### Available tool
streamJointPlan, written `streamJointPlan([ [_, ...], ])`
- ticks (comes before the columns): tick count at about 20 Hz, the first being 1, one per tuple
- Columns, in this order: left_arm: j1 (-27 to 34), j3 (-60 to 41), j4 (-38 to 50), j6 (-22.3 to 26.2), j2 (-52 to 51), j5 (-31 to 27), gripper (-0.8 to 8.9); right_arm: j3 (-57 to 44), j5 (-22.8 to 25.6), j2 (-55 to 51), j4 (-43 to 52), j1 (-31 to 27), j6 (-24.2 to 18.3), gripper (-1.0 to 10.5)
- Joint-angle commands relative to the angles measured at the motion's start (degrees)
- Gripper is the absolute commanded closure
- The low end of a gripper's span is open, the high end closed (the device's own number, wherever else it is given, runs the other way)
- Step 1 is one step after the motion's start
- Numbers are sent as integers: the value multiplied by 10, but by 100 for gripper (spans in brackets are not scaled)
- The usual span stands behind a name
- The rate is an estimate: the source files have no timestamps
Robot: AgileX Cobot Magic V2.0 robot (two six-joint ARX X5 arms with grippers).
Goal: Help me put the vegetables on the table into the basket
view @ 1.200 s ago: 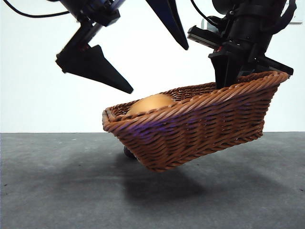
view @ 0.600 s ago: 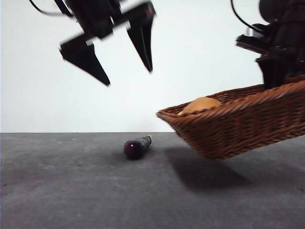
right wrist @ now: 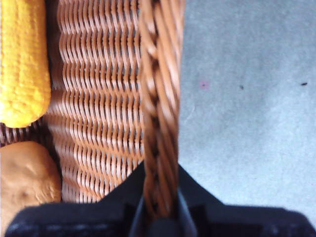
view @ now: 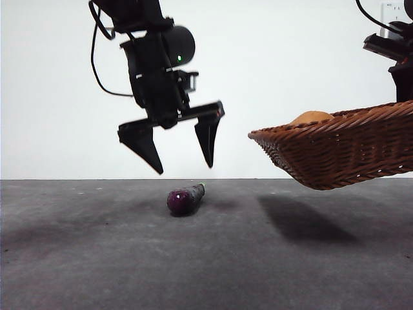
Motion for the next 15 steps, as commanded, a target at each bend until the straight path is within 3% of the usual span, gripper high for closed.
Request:
streamJointPlan([
  [1,-1,0,-5,3,25,2,233,-5,-12,-9,3,0,-8,957],
  [3,0,0,-8,1,36,2,316,-5,-14,-9,-1,0,-11,957],
  [15,3,0,-16,-7,72,-7,333,-5,-15,-9,-10,0,-22,957],
])
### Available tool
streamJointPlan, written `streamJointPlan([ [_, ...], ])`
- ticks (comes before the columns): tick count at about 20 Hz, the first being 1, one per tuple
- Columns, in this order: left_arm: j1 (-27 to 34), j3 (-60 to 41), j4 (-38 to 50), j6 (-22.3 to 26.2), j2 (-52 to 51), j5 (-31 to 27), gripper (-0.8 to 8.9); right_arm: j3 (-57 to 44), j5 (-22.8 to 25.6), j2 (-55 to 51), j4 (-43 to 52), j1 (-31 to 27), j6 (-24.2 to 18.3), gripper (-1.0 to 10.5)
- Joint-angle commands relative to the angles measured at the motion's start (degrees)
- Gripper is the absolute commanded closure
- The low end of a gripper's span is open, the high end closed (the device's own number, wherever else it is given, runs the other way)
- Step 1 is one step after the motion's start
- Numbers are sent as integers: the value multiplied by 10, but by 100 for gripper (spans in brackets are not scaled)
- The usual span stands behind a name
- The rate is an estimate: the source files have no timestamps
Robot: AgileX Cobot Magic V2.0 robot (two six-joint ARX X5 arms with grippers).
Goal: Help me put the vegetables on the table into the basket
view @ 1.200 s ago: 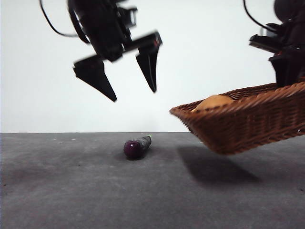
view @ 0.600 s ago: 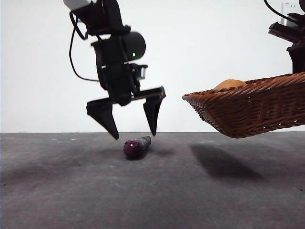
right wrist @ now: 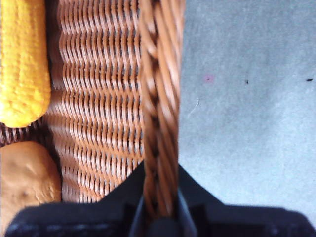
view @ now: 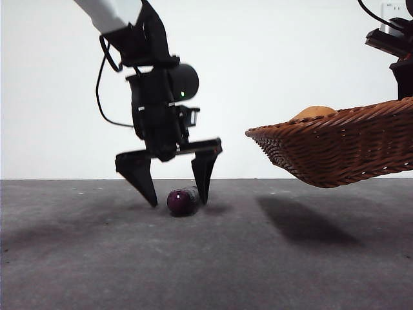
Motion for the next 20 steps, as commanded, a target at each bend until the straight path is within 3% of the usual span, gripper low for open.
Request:
streamJointPlan([
  [1,1,0,-2,-6,18,-2,415,-5,-8,-5,3,0,-7,957],
  [4,-1,0,5,-12,18,-9,839,-5,-8,-5,3,0,-8,957],
  [13,-4,2,-52,-2,-36,-2,822,-5,-8,-5,2,1,-7,957],
  [20,-75,2,-101,15,-159,-21,822,-5,14,-5,3,43,36,957],
])
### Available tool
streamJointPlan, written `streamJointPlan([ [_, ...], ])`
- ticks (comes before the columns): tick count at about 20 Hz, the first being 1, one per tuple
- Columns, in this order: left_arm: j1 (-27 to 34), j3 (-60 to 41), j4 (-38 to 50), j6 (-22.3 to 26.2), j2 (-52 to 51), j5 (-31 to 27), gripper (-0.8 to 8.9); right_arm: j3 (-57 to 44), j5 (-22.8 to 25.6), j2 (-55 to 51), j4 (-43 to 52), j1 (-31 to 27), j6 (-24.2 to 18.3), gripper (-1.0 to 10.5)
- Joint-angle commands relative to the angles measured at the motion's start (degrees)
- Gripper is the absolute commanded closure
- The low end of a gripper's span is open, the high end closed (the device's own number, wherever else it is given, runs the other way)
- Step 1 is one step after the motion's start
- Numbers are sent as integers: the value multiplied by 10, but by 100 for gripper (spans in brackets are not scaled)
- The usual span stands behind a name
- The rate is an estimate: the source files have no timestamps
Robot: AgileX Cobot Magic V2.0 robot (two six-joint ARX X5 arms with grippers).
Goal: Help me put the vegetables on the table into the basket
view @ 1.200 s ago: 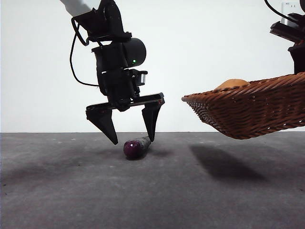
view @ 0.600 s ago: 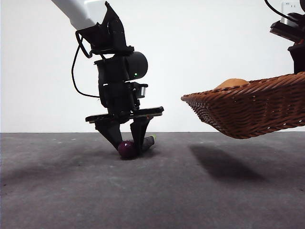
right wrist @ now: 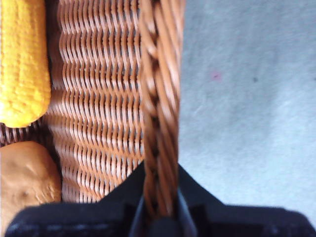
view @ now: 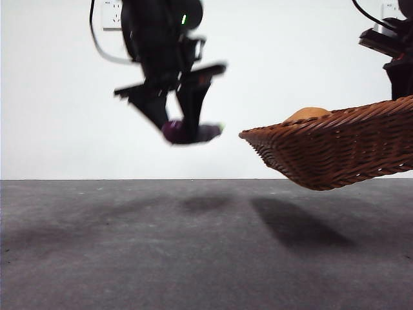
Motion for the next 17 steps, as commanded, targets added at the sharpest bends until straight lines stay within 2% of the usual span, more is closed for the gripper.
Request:
streamJointPlan([
  [1,-39,-1,-5,9,-31,-23,822,-5,24,-4,6,28,38,957],
  [3,-74,-1,-22,7,-51,-41,822,-5,67,-4,10,56,57,957],
  [4,-91,-1,-38,6,-55,-32,822,-5,68,-4,12,69,57,957],
  [8,-137,-2,-70,3,-52,-30,822,-5,59,-4,36,108,75,957],
  [10,-148,-2,-51,-18,-50,-28,821,-5,27,-4,43,118,76,957],
  [12,-148,-2,-35,-23,-50,13,815,-5,8,-4,51,124,78,957],
  [14,-146,-2,-17,-8,-50,66,783,-5,-6,-4,52,127,78,957],
  [15,-146,-2,-9,-8,-50,76,688,-5,-9,-4,52,127,78,957],
  [17,-146,-2,0,-10,-50,75,358,-5,-12,-4,52,127,78,957],
])
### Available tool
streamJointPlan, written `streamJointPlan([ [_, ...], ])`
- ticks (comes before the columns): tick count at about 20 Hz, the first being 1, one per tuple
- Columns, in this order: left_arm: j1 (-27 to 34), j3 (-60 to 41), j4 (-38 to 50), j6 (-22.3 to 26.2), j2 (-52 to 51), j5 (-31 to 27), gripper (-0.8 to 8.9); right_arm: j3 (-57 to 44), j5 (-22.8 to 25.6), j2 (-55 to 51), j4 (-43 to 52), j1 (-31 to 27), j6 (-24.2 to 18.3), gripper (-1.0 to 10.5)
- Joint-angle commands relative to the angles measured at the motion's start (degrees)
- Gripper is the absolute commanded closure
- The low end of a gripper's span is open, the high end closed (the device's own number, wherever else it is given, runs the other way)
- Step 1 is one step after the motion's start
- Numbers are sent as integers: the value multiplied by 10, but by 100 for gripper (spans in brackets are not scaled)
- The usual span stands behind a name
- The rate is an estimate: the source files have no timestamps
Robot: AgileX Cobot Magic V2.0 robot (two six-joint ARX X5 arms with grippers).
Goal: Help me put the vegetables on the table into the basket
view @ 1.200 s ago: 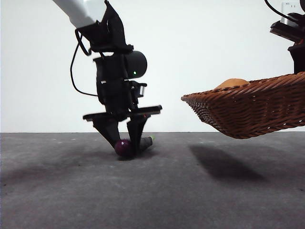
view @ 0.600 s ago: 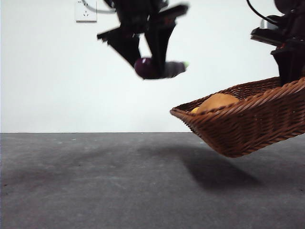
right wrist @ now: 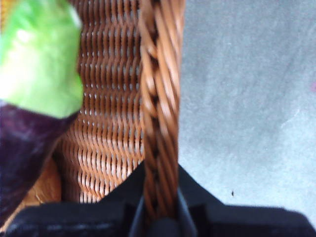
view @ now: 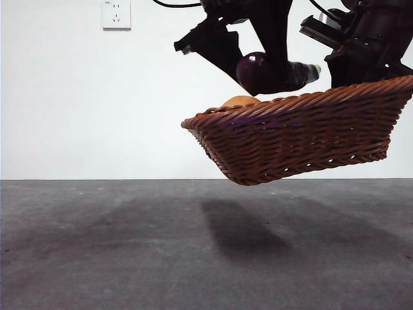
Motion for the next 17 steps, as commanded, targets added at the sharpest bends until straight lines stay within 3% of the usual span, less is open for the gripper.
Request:
streamJointPlan([
  [1,0,-3,3,4,8,2,241,-5,-10,-4,5,0,4,957],
  [9,14,-3,-26,3,-18,-39,248,-5,-9,-4,4,-3,-5,957],
  [14,14,-3,-110,59,-151,-80,248,-5,-7,-4,24,-20,-5,957],
  [17,14,-3,-153,65,-244,-109,248,-5,-9,-4,43,-32,-17,957],
])
